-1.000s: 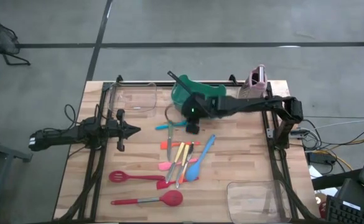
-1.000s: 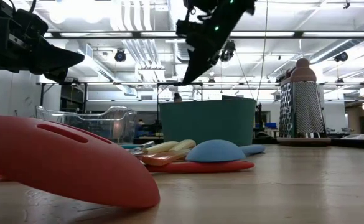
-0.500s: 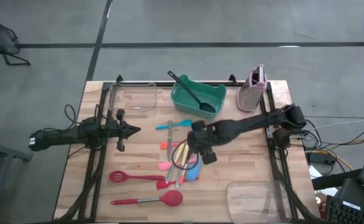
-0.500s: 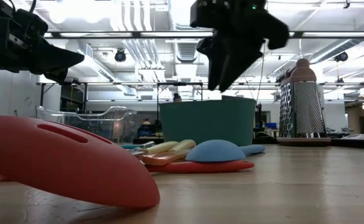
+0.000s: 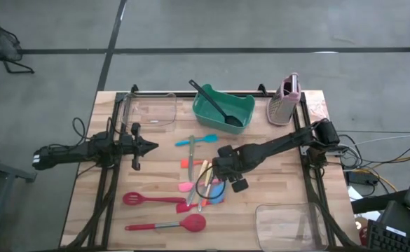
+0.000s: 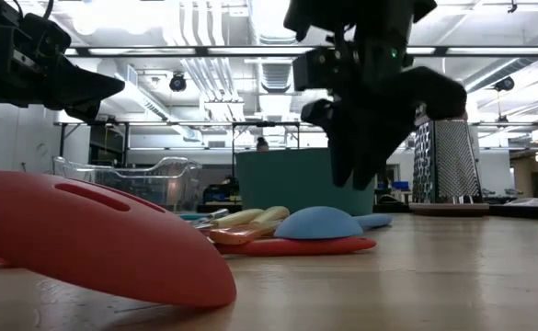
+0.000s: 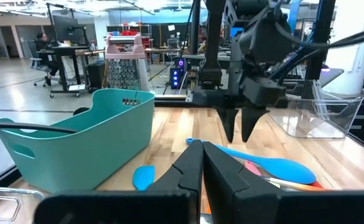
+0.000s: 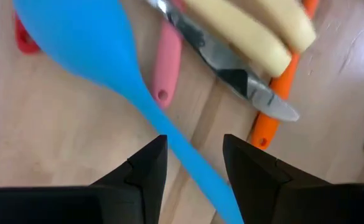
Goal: Pick & Place Kitchen Items
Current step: Put the blue serving spoon into the green bin
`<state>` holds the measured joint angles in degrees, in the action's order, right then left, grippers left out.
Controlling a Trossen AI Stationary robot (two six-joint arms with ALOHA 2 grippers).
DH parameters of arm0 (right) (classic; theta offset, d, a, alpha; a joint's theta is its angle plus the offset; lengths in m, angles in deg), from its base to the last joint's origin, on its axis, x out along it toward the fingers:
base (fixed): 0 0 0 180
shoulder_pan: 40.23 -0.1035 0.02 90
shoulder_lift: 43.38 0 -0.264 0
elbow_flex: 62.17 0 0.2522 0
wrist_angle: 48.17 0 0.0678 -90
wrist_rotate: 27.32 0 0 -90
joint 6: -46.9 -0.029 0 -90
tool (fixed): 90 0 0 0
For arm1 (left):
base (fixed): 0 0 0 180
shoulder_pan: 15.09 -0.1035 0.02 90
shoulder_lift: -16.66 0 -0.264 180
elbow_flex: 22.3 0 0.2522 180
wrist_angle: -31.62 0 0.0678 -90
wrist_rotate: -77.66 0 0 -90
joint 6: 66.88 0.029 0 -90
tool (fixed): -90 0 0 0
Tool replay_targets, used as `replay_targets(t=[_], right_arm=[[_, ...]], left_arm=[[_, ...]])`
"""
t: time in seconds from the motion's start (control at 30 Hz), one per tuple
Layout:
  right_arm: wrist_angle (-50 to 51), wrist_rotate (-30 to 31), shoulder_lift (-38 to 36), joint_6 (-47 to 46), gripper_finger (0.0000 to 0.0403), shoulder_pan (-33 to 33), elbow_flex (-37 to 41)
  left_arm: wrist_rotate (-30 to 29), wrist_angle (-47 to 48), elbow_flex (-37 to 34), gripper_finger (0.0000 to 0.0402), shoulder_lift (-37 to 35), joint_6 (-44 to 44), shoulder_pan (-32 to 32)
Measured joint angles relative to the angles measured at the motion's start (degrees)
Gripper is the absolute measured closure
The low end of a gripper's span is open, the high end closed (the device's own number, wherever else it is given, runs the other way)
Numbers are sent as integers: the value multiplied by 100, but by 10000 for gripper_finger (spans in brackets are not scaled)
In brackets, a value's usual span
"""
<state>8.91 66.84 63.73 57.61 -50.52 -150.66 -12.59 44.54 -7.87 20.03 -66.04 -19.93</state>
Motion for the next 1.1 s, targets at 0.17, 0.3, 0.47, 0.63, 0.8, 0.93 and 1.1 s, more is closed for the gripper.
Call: replay_targets(t=[0.17, 0.3, 0.47, 0.63, 0.8, 0.93, 1.1], right_arm=[[-243, -23, 0, 110, 227, -2, 256], [-433, -173, -2, 69, 209, 0, 453], [-980, -228, 0, 76, 200, -39, 767], [-1353, -223, 0, 88, 208, -33, 1020], [-1670, -228, -18, 89, 234, -35, 1258], [-1862, -234, -39, 46, 259, -35, 1412], [-1855, -251, -33, -19, 297, -39, 1401]], left_arm=[[-2, 0, 0, 383, 0, 2, 0], [0, 0, 0, 383, 0, 1, -1], [-2, 0, 0, 383, 0, 0, -2], [0, 0, 0, 383, 0, 1, -2], [-2, 0, 0, 383, 0, 1, -1], [-1, 0, 0, 383, 0, 0, -1], [-1, 0, 0, 383, 0, 0, -2]])
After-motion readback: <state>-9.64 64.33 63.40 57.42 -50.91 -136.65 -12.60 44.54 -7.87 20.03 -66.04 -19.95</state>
